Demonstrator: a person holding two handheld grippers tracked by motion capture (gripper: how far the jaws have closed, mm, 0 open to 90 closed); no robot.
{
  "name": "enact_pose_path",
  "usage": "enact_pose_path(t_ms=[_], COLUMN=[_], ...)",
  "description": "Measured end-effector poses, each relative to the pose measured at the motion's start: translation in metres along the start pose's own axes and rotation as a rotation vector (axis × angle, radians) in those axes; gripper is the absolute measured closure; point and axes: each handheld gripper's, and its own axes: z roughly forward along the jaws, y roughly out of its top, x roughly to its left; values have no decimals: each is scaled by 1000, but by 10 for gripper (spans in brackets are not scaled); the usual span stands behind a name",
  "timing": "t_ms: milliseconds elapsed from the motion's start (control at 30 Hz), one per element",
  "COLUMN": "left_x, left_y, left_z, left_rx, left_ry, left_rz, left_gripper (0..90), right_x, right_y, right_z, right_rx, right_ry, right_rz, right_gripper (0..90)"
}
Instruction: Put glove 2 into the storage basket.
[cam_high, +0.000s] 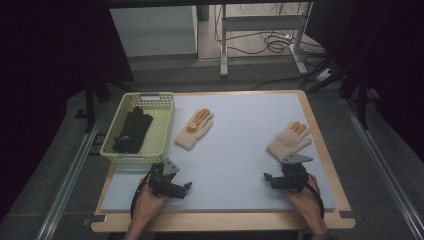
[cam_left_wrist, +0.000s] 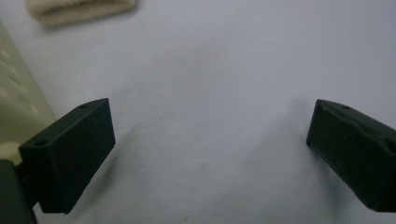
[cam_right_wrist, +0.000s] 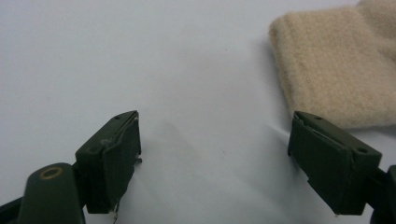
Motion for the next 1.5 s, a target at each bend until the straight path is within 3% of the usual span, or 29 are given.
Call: enact_pose_path(t_ms=[133,367,600,867,1100,1267,1500], left_x=[3,3,4,4,4,4,4], left_y=[0,-1,-1,-1,-1,-1,-1], left_z=[1,1,1,1,1,1,1], left_rx=[12,10,10,10,10,9,9], left_ry=[-23,-23,-24,-24,-24,-24,-24], left_rz=[-30,-32,-32,-33,-34,-34,-34], left_gripper=[23,23,23,23,23,23,23], right_x=[1,0,-10,-32,-59,-79,-91], right_y=[0,-1,3,17,32,45,54], right_z=[-1,-6,-24,-38,-30,-13,12], right_rx=[-2,9,-8,-19,-32,-30,-13], right_ry=[0,14,16,-61,-114,-155,-185], right_rz=[-2,21,64,83,150,183,201], right_gripper=[174,212,277,395,431,314,250])
